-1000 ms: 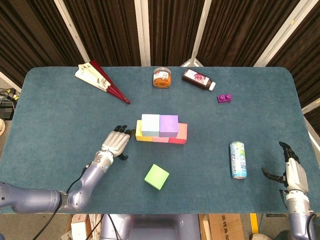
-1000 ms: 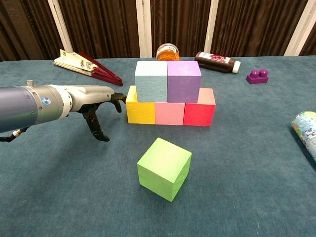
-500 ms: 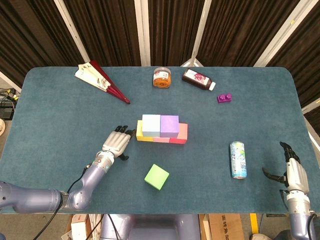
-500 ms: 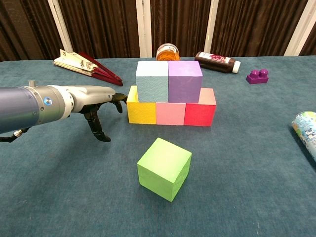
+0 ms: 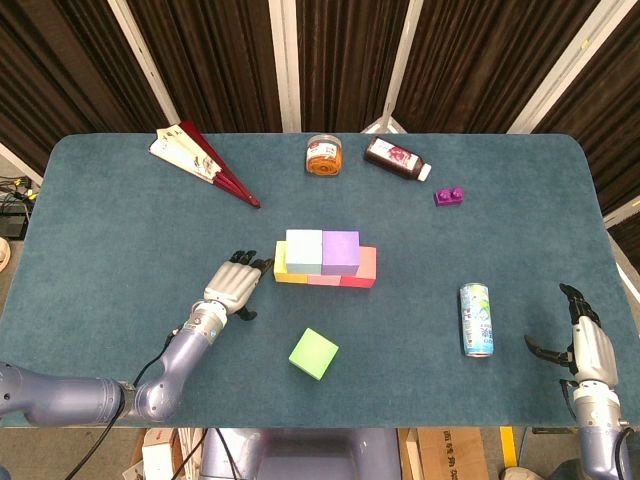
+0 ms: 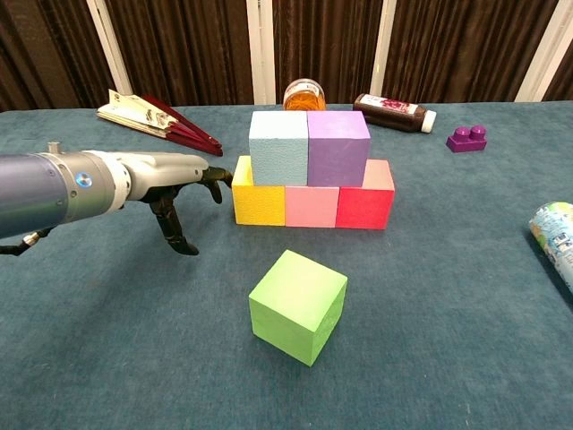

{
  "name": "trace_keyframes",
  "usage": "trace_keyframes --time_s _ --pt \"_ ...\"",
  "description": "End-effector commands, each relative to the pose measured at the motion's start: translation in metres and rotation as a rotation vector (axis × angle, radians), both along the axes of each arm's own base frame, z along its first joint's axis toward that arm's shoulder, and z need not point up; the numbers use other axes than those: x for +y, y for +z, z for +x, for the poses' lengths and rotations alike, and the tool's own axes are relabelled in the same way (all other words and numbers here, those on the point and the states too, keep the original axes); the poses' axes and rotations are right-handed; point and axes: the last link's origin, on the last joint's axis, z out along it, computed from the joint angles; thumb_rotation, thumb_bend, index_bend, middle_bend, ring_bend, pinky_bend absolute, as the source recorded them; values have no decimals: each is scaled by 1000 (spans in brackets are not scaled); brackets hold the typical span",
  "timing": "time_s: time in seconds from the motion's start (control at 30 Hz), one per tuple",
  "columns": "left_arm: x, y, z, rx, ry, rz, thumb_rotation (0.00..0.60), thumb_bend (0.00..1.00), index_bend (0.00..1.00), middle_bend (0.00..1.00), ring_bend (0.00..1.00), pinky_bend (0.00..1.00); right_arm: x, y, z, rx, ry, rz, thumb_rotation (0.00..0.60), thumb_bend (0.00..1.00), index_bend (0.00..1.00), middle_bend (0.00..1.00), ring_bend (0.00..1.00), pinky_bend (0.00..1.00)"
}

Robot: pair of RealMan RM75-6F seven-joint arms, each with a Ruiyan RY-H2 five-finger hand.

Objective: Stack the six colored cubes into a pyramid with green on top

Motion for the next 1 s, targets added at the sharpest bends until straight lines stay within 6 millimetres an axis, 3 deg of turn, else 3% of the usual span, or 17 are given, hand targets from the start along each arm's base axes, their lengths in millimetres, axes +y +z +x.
trace_keyframes --time_s 0.03,0.23,0.5,0.7,1.0 --pt "1 8 -5 17 9 26 600 272 97 160 0 0 0 0 0 1 1 1 600 272 80 59 0 0" --pt "-1 30 -14 -16 48 63 600 272 97 147 0 0 0 -1 2 5 12 12 600 273 80 59 0 0" --pt "-25 105 -13 -257 -50 220 600 272 100 108 0 0 2 -4 6 32 51 56 600 272 92 59 0 0" --pt "-59 157 -48 -318 -119 329 600 272 107 110 0 0 6 -6 17 54 95 62 600 273 95 59 0 0" --pt "-81 197 -103 -332 -129 385 600 272 107 84 0 0 10 -4 41 104 152 67 600 273 94 59 0 0"
